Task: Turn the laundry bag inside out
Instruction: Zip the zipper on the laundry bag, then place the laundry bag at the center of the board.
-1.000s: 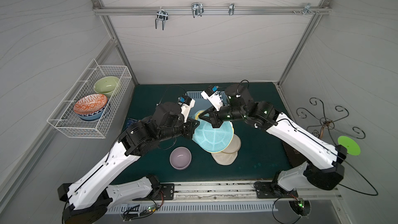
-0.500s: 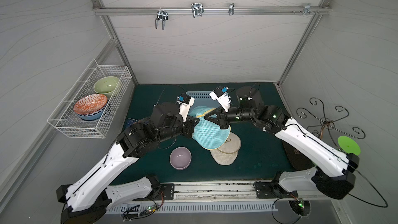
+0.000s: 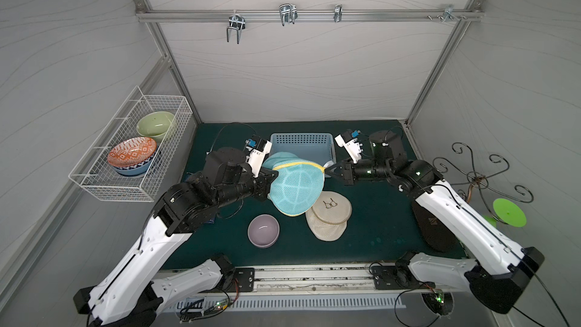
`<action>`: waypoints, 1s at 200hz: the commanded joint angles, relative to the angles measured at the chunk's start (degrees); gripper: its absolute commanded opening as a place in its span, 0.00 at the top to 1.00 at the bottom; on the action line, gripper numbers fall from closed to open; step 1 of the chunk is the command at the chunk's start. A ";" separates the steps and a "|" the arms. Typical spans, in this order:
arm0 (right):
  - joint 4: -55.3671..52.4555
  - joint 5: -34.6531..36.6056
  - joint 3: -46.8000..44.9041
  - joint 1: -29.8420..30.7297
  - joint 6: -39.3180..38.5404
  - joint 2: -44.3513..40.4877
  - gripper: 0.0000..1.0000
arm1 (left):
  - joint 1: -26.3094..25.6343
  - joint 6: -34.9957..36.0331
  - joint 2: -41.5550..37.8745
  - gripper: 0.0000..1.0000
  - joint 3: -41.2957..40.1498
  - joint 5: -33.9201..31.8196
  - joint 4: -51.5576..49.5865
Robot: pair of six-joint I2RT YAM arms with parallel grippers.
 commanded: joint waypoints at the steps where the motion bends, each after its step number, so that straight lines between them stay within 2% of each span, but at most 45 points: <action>1: -2.95 2.96 -4.74 -2.02 2.55 -2.34 1.00 | 2.06 -0.93 -3.93 1.00 2.07 -7.70 3.59; 13: -1.52 3.05 -7.91 -2.04 3.95 -4.16 1.00 | 2.13 -0.70 -4.36 1.00 1.84 -9.06 3.85; 28: -0.24 2.01 -9.19 -2.04 4.03 -5.90 1.00 | 2.42 0.32 -2.68 1.00 2.01 -1.78 3.20; 31: 0.60 1.55 -9.19 -1.99 3.91 -6.28 0.94 | 2.35 0.57 -1.58 1.00 2.37 0.72 2.68; 39: 1.89 -0.03 -8.74 -2.00 3.14 -7.21 0.67 | 2.35 0.19 1.18 1.00 2.78 5.59 1.03; 44: 1.90 0.07 -7.80 -2.04 2.69 -7.86 0.55 | 2.35 -0.42 2.37 1.00 2.29 7.85 0.68; 66: 2.00 3.34 -5.01 -2.03 0.49 -10.85 0.32 | 2.46 -4.17 1.23 1.00 -7.18 11.13 8.67; 96: 4.11 3.99 -5.20 -2.35 -0.19 -14.12 0.30 | 3.03 -6.64 -1.16 1.00 -16.50 8.96 18.46; 123: 4.60 3.09 -5.51 -2.56 -0.27 -14.51 0.32 | 8.44 -10.52 -2.93 1.00 -24.80 11.44 29.27; 137: 5.46 2.14 -6.26 -2.52 -0.22 -14.95 0.33 | 12.30 -13.19 -3.48 1.00 -29.02 16.01 35.53; 151: 5.65 1.65 -6.41 -2.51 -0.12 -15.02 0.33 | 13.91 -13.81 -3.94 1.00 -31.06 16.15 39.27; 174: 5.37 2.47 -6.21 -2.51 -0.39 -15.23 0.34 | 14.45 -12.78 -0.86 1.00 -30.51 15.67 37.81; 200: 5.28 3.44 -6.05 -2.79 -0.87 -15.38 0.34 | 16.94 -16.06 0.45 1.00 -34.67 17.49 40.35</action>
